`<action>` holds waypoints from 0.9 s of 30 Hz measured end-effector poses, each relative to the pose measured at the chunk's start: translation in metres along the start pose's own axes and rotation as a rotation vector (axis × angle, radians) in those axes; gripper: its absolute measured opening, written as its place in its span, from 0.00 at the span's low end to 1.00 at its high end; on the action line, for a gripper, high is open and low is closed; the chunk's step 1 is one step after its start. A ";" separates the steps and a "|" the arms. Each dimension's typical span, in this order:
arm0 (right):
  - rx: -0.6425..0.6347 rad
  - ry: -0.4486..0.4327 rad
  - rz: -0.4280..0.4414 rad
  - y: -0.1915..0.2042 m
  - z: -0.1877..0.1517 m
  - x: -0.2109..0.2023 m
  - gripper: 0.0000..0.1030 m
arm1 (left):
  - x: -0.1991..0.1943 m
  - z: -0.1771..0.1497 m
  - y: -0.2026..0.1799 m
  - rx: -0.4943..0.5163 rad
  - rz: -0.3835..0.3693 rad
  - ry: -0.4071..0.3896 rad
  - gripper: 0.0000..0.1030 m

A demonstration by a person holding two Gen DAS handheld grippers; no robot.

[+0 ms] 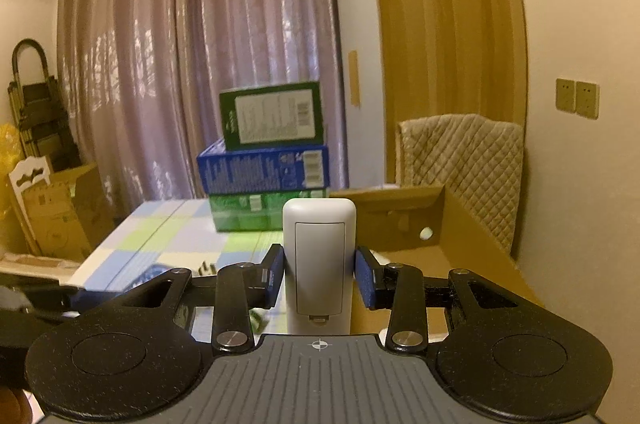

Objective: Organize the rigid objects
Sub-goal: 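Carry the toothpick box with the left tool while the right tool carries the remote to the box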

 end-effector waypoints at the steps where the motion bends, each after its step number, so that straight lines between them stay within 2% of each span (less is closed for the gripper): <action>1: 0.006 -0.006 0.000 -0.004 0.005 -0.002 0.34 | 0.000 0.003 -0.003 0.004 -0.005 -0.001 0.51; 8: 0.033 -0.051 -0.037 -0.052 0.044 -0.013 0.34 | 0.003 0.029 -0.034 0.046 -0.044 -0.024 0.51; 14: 0.049 -0.031 -0.070 -0.101 0.064 0.002 0.34 | 0.020 0.056 -0.062 0.076 -0.083 -0.031 0.51; 19: 0.062 0.017 -0.083 -0.129 0.056 0.025 0.34 | 0.044 0.072 -0.082 0.088 -0.105 -0.021 0.51; 27: 0.072 0.094 -0.084 -0.148 0.029 0.057 0.34 | 0.082 0.080 -0.102 0.111 -0.108 0.019 0.51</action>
Point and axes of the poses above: each gripper's, at about its wrist camera, not at the fingertips, and x roughly the way its jaws point, y to its left, z to its top, the point moved 9 cm from there along x, roughly the way its jaws point, and after that the axes turned 15 degrees about y, right-handed, at the moved point
